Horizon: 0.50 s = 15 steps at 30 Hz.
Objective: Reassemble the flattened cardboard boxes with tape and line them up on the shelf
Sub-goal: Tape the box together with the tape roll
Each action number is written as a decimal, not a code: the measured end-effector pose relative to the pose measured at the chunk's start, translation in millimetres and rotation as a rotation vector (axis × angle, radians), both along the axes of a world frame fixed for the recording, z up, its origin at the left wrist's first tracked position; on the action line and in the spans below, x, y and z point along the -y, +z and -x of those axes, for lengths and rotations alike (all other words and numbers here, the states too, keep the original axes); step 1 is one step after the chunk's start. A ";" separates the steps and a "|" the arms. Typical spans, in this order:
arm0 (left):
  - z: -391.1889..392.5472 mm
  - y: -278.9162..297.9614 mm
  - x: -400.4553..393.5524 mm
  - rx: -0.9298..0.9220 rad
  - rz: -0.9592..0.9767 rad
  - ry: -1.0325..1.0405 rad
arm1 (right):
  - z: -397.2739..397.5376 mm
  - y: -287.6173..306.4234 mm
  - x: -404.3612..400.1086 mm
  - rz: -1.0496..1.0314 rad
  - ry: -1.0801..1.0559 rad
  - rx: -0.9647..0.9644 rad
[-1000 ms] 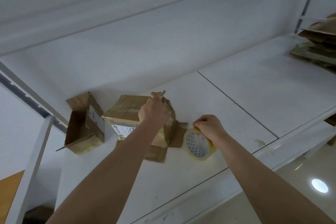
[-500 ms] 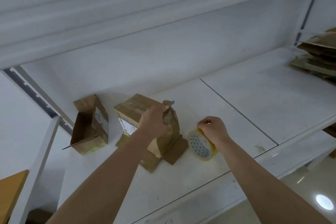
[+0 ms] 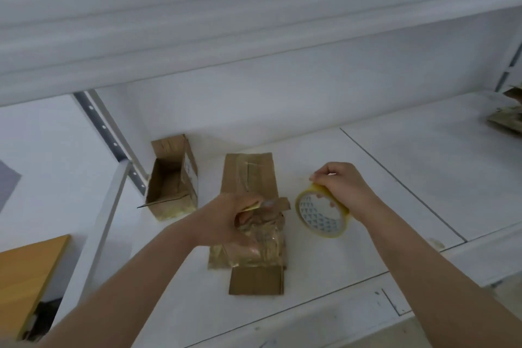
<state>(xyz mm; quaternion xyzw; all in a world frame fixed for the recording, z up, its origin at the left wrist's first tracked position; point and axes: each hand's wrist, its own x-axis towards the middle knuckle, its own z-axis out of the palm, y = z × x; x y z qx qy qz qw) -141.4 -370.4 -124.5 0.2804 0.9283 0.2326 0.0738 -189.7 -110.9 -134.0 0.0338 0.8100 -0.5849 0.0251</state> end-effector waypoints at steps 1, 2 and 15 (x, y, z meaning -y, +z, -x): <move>-1.9 -0.8 0.4 0.012 -0.086 0.040 | -2.0 2.0 3.7 -0.024 0.009 -0.006; -2.8 -2.6 -0.7 0.014 -0.174 0.090 | -4.0 4.2 6.5 -0.048 0.015 -0.012; 8.9 2.9 -41.9 -0.134 -0.365 0.451 | -34.7 41.6 -12.4 -0.184 0.175 -0.046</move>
